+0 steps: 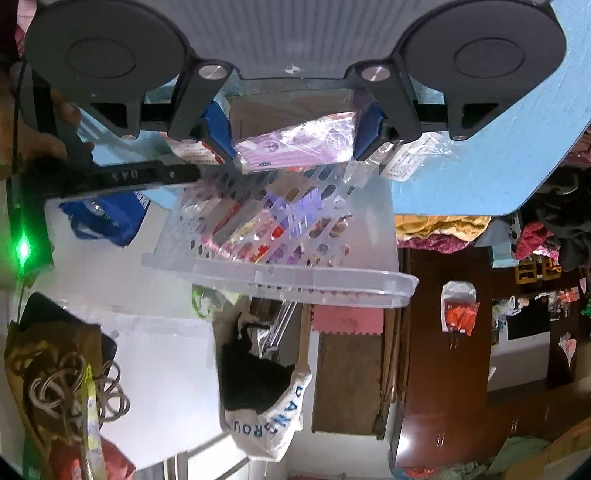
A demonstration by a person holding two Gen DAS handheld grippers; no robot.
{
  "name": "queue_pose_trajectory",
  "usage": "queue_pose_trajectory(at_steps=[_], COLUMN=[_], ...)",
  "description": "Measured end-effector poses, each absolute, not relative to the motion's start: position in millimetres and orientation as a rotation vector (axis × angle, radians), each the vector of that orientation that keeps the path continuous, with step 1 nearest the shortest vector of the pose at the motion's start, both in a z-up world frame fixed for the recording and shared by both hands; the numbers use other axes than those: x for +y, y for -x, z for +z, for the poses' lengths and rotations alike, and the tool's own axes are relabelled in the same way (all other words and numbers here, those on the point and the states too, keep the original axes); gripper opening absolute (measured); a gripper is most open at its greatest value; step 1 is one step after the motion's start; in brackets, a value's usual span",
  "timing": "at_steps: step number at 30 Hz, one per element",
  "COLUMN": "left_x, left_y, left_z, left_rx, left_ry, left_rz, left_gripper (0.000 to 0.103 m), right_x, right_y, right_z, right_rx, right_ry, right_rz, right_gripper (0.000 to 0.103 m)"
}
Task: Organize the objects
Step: 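Grasp the pink-wrapped box with the left gripper while the right gripper grasps the silver box, then carry both boxes over the white basket and open both grippers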
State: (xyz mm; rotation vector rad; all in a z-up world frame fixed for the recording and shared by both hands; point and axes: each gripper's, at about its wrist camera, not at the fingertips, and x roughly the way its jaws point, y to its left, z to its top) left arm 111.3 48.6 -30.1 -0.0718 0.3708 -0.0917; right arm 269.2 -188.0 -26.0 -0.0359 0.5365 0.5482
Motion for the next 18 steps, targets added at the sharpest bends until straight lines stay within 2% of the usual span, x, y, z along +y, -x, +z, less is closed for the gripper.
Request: queue_pose_trajectory(at_steps=[8, 18], left_x=[50.6, 52.3], left_y=[-81.0, -70.3], left_z=[-29.7, -14.9], left_rx=[0.223, 0.167], left_ry=[0.024, 0.035], left_rz=[-0.09, -0.133], left_gripper=[0.072, 0.072], right_x=[-222.0, -216.2], right_y=[-223.4, -185.2], right_z=[-18.2, 11.0], right_rx=[0.4, 0.287], right_ry=[-0.024, -0.017], right_rz=[0.592, 0.688], right_gripper=[0.077, 0.077])
